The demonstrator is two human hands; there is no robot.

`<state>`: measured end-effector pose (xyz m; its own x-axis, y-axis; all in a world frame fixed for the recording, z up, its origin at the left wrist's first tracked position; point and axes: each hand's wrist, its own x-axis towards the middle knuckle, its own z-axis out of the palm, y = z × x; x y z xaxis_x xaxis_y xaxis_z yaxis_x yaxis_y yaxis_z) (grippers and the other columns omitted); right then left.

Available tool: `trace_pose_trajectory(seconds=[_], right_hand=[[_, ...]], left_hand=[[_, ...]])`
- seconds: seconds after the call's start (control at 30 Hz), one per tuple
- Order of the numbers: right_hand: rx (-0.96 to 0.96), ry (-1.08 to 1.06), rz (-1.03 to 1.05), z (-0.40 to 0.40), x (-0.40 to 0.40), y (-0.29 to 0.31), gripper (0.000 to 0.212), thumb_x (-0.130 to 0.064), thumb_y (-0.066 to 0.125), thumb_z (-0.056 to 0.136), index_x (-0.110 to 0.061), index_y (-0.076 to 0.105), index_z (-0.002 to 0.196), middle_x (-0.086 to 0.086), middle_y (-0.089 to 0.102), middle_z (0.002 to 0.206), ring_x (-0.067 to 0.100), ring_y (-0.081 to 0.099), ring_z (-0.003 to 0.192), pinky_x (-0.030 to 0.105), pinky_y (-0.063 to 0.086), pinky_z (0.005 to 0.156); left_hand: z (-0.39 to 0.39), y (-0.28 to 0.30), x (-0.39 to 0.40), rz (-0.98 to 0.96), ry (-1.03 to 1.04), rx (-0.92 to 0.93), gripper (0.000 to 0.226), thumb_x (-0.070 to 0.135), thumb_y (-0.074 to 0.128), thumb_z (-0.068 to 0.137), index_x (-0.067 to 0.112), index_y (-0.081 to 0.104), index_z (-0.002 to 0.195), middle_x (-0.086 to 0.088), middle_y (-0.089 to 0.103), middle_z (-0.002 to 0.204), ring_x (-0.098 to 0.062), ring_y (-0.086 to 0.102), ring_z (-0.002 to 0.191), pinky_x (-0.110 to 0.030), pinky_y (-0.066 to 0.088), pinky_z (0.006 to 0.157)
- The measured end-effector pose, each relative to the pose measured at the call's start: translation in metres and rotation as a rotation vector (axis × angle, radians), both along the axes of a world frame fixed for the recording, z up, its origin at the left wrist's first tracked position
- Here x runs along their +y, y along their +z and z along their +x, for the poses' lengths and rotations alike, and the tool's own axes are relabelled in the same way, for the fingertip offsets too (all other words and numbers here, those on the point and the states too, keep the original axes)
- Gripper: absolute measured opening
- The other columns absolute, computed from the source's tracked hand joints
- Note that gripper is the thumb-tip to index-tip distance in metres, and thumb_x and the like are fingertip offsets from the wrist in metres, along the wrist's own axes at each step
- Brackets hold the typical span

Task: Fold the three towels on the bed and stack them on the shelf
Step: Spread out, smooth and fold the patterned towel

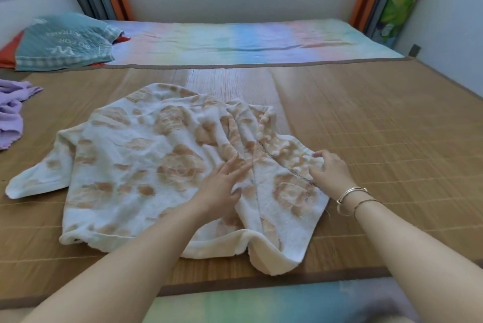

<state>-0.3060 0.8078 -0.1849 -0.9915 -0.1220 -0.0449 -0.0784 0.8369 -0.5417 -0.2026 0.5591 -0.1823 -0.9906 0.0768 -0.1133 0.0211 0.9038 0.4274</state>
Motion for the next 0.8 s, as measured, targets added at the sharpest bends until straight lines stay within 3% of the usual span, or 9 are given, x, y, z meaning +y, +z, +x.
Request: trace_pose_trajectory(seconds=[0.17,0.4,0.47,0.53,0.6,0.63,0.7,0.8], right_hand=[[-0.018,0.039,-0.081,-0.038,-0.022,-0.007,0.047,-0.031,0.053,0.091,-0.012,0.044,0.133,0.01,0.046,0.138,0.028,0.038,0.13,0.041,0.033,0.107],[-0.07,0.041,-0.254,-0.085,-0.079,-0.011,0.06,-0.043,0.048,0.093,-0.014,0.031,0.144,0.011,0.038,0.147,0.027,0.037,0.134,0.042,0.033,0.108],[-0.094,0.008,-0.341,-0.098,-0.093,-0.017,0.067,-0.043,0.05,0.093,-0.013,0.025,0.146,0.011,0.034,0.15,0.027,0.035,0.136,0.041,0.03,0.108],[-0.127,-0.03,-0.434,-0.107,-0.104,-0.024,0.076,-0.048,0.054,0.09,-0.012,0.02,0.148,0.01,0.036,0.149,0.026,0.037,0.135,0.041,0.029,0.111],[-0.119,-0.053,-0.358,-0.112,-0.115,-0.032,0.082,-0.052,0.056,0.086,-0.013,0.02,0.147,0.006,0.043,0.144,0.024,0.04,0.133,0.044,0.022,0.115],[-0.105,-0.062,-0.253,-0.114,-0.121,-0.035,0.079,-0.051,0.057,0.085,-0.013,0.024,0.145,0.004,0.047,0.14,0.025,0.042,0.131,0.045,0.02,0.115],[-0.062,-0.032,-0.126,-0.113,-0.134,-0.034,0.058,-0.039,0.058,0.083,-0.015,0.041,0.133,0.006,0.055,0.127,0.028,0.05,0.121,0.046,0.03,0.109],[-0.045,0.207,-0.291,-0.089,-0.155,-0.014,0.041,-0.017,0.058,0.078,-0.025,0.051,0.118,0.005,0.064,0.103,0.032,0.061,0.101,0.042,0.049,0.088]], left_hand=[[-0.044,-0.007,-0.015,-0.095,-0.055,-0.06,0.052,0.042,0.04,0.098,0.047,0.021,0.146,0.014,-0.006,0.16,-0.017,-0.007,0.148,-0.049,0.007,0.119],[-0.098,-0.008,-0.049,-0.032,0.132,-0.081,0.055,0.052,0.038,0.096,0.045,0.021,0.148,0.014,-0.001,0.16,-0.021,-0.005,0.148,-0.052,0.003,0.118],[-0.112,-0.014,-0.063,0.027,0.179,-0.113,0.059,0.055,0.04,0.095,0.046,0.018,0.148,0.014,0.005,0.16,-0.021,0.001,0.148,-0.053,0.008,0.117],[-0.121,-0.024,-0.077,0.182,0.253,-0.2,0.064,0.059,0.045,0.091,0.047,0.017,0.148,0.009,0.018,0.158,-0.021,0.019,0.145,-0.046,0.02,0.116],[-0.124,-0.037,-0.087,0.267,0.308,-0.241,0.071,0.068,0.047,0.084,0.05,0.016,0.146,0.007,0.027,0.156,-0.02,0.029,0.142,-0.047,0.025,0.115],[-0.124,-0.041,-0.09,0.269,0.32,-0.242,0.074,0.071,0.046,0.08,0.052,0.016,0.145,0.007,0.028,0.155,-0.02,0.029,0.142,-0.05,0.024,0.115],[-0.126,-0.044,-0.093,0.293,0.308,-0.239,0.07,0.066,0.046,0.085,0.05,0.016,0.146,0.008,0.028,0.155,-0.019,0.028,0.142,-0.049,0.021,0.116],[-0.12,-0.025,-0.091,0.495,0.318,-0.184,0.057,0.051,0.036,0.098,0.033,0.022,0.15,0.003,0.035,0.152,-0.018,0.032,0.14,-0.039,0.028,0.114]])
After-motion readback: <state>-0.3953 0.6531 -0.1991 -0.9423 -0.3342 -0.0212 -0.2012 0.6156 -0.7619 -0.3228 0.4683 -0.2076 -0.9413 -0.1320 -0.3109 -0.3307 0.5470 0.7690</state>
